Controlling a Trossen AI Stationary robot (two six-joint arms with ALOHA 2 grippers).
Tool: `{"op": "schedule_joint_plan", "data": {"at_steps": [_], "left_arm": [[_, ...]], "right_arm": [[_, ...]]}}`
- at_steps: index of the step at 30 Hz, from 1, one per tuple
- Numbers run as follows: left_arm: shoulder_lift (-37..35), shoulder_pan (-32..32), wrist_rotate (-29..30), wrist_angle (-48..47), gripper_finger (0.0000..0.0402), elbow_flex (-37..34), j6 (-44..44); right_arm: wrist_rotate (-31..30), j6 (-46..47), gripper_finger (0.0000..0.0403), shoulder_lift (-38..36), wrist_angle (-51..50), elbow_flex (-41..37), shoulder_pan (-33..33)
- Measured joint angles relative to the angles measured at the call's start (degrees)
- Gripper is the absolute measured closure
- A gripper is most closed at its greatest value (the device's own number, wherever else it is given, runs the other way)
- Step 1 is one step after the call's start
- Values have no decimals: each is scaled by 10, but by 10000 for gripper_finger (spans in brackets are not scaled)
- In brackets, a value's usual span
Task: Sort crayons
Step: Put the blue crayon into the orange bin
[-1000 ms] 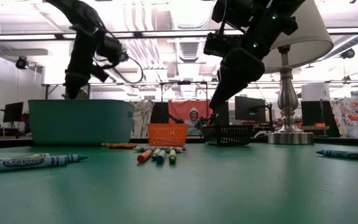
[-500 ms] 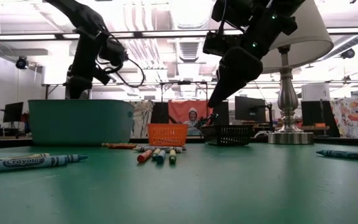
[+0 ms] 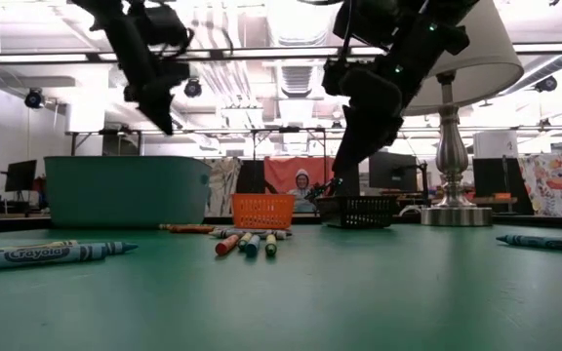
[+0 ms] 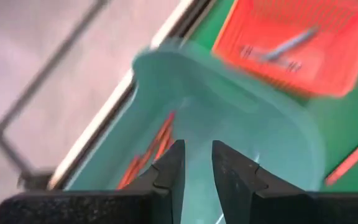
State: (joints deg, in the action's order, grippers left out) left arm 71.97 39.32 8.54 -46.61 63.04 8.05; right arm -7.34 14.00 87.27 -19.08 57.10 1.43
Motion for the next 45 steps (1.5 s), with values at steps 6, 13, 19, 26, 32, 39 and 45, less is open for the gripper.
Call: {"op": "schedule_joint_plan", "data": {"at_steps": [6, 13, 19, 26, 32, 39, 45], "left_arm": [[-77, -67, -2, 125, 339, -56, 2], [-108, -125, -3, 178, 338, -80, 7], [-85, -153, -40, 185, 338, -81, 19], [-41, -188, -51, 199, 338, -81, 30], [-4, -237, -51, 213, 338, -89, 63], [27, -270, -47, 224, 338, -90, 52], [30, -271, 10, 242, 338, -86, 33]], "right_arm": [[33, 72, 310, 0, -59, 4, 1], [35, 155, 310, 0, -232, 49, 1], [35, 167, 310, 0, -334, 78, 0], [33, 157, 310, -2, -485, 81, -17], [27, 154, 310, -3, -492, 63, -25], [31, 265, 310, -3, -468, 62, -23], [161, 354, 310, -2, -406, 61, -39]]}}
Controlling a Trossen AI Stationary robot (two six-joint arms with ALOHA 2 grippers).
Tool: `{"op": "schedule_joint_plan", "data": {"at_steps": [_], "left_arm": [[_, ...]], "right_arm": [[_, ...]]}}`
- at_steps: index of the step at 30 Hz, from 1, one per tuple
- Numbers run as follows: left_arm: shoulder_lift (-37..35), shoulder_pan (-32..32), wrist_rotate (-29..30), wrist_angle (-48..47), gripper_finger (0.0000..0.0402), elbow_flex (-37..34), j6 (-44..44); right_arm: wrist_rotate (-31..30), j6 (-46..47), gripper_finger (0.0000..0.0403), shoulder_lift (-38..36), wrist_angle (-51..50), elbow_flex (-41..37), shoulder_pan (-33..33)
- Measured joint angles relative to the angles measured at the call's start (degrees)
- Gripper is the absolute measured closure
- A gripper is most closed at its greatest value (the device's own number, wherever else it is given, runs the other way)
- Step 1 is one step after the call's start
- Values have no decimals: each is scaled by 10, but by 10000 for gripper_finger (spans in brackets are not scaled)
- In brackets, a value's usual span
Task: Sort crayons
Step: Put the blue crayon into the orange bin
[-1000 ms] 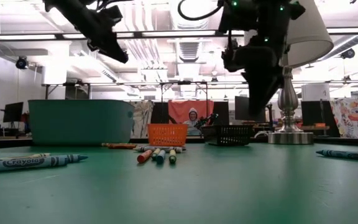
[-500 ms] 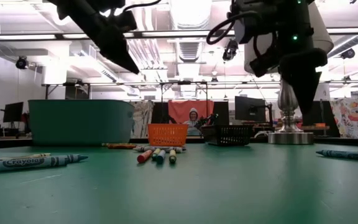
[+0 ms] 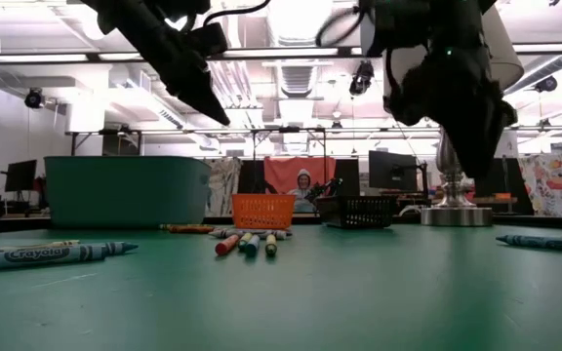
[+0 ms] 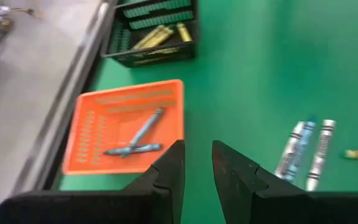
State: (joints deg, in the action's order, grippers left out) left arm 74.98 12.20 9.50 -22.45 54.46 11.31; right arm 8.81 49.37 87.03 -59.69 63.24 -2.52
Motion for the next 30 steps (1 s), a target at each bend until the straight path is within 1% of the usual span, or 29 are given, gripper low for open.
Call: {"op": "schedule_joint_plan", "data": {"at_steps": [2, 4, 7, 11, 13, 17, 22, 27, 30], "left_arm": [[-2, 0, 16, 4, 338, 0, 2], [-4, 0, 19, 10, 338, 0, 2], [-5, 0, 20, 15, 338, 0, 2], [-5, 0, 20, 15, 338, 0, 2], [-5, 0, 21, 14, 338, 0, 2], [-5, 0, 21, 14, 338, -1, 2], [-5, 0, 21, 10, 338, -2, 2], [-5, 0, 21, -3, 338, -2, 2], [-5, 0, 21, -11, 338, -2, 2]], "right_arm": [[13, 24, 310, 4, 22, 1, -11], [21, 42, 310, 14, 19, 6, -20], [49, 68, 310, 35, 13, 16, -34], [87, 78, 310, 71, 12, 37, -58], [96, 84, 310, 89, -8, 52, -67], [95, 106, 310, 114, -71, 82, -81], [62, 131, 310, 129, -70, 93, -87], [36, 130, 310, 148, -67, 96, -87], [31, 115, 310, 161, -64, 96, -87]]}}
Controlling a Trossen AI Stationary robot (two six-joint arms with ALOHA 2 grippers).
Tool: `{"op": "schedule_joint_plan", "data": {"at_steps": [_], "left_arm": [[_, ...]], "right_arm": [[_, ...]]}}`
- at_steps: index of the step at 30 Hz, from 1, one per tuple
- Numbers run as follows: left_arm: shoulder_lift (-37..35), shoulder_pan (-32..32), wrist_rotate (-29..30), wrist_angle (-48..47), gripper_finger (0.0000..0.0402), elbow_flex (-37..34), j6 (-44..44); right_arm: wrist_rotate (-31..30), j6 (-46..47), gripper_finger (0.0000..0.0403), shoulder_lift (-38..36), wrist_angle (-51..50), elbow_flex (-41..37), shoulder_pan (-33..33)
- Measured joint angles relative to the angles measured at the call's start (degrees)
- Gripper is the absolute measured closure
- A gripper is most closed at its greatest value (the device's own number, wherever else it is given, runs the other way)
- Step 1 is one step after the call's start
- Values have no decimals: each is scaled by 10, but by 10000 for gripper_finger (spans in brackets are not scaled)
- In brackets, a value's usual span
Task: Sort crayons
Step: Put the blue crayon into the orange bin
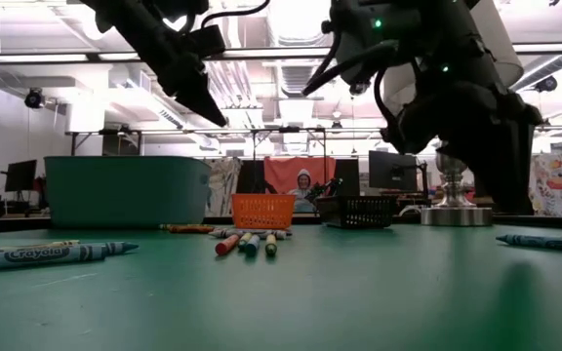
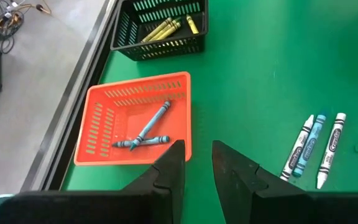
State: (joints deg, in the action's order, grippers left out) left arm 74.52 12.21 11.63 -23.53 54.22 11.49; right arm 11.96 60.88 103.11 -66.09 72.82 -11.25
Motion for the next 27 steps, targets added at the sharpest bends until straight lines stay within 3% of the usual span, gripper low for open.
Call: {"op": "schedule_joint_plan", "data": {"at_steps": [27], "left_arm": [[0, 0, 0, -1, 338, 0, 0]], "right_arm": [[-30, -8, 310, 21, 70, -27, 0]]}}
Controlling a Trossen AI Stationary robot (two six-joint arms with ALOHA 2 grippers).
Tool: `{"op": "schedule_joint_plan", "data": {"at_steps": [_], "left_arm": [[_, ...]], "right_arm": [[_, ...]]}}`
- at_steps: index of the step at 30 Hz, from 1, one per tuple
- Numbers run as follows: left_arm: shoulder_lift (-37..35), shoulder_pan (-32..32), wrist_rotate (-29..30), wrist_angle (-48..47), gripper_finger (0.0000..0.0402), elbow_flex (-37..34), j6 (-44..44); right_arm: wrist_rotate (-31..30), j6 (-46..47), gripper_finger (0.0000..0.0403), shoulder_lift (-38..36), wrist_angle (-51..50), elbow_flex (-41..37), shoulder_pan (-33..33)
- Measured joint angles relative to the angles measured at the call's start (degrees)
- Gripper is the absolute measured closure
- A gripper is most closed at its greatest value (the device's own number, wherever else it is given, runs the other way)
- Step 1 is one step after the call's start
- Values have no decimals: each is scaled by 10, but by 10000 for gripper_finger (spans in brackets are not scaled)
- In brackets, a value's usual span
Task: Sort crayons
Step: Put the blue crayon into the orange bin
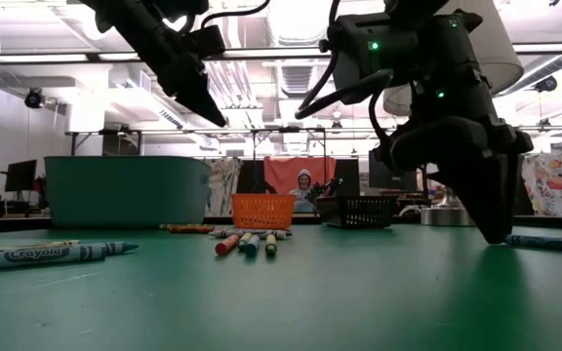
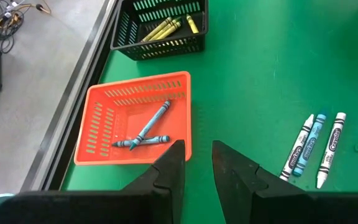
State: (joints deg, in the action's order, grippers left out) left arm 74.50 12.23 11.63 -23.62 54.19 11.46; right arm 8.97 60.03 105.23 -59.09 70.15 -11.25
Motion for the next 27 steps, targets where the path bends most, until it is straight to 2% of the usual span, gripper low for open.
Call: {"op": "schedule_joint_plan", "data": {"at_steps": [11, 27], "left_arm": [[0, 0, 0, 0, 338, 0, 0], [0, 0, 0, 0, 338, 0, 0]], "right_arm": [[3, 1, 314, -2, 40, -20, 0], [3, 9, 369, -2, 59, -24, 0]]}}
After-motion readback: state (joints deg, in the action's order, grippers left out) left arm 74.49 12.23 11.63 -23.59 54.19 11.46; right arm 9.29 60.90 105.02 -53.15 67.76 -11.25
